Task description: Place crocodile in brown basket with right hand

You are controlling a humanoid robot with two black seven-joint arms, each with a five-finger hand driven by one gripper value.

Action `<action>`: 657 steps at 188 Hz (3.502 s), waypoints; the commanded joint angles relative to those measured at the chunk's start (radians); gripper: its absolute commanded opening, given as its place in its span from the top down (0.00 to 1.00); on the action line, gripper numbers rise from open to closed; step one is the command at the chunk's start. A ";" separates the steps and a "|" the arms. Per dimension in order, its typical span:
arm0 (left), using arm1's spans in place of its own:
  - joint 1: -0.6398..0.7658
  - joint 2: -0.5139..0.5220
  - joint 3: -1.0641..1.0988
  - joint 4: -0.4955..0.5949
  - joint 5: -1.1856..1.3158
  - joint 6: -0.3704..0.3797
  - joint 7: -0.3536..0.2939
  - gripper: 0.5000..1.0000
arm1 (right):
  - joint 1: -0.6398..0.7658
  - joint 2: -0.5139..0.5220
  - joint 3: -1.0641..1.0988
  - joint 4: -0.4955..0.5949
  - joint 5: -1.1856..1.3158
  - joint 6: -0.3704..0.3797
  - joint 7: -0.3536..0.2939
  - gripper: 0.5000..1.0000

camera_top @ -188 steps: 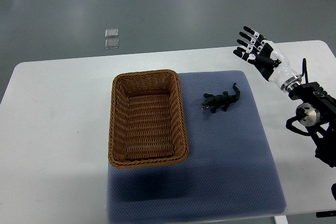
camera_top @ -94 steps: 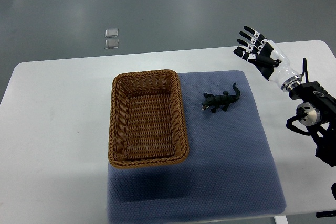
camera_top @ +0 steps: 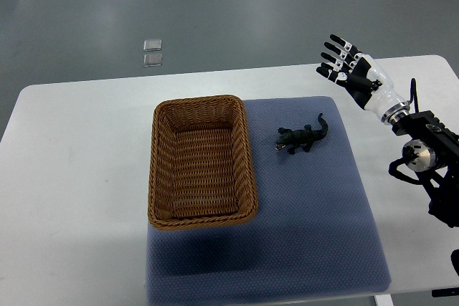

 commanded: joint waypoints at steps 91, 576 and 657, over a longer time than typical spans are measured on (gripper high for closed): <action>0.000 0.000 -0.001 0.000 0.000 0.000 0.000 0.00 | 0.009 -0.004 0.000 0.005 0.000 0.000 0.000 0.14; 0.000 0.000 -0.001 0.000 0.000 0.000 0.000 0.00 | 0.521 -0.300 -1.184 0.198 -0.862 -0.448 0.260 0.16; 0.000 0.000 -0.001 0.000 0.000 0.000 0.000 0.00 | 0.536 -0.252 -1.244 0.183 -0.920 -0.465 0.260 0.16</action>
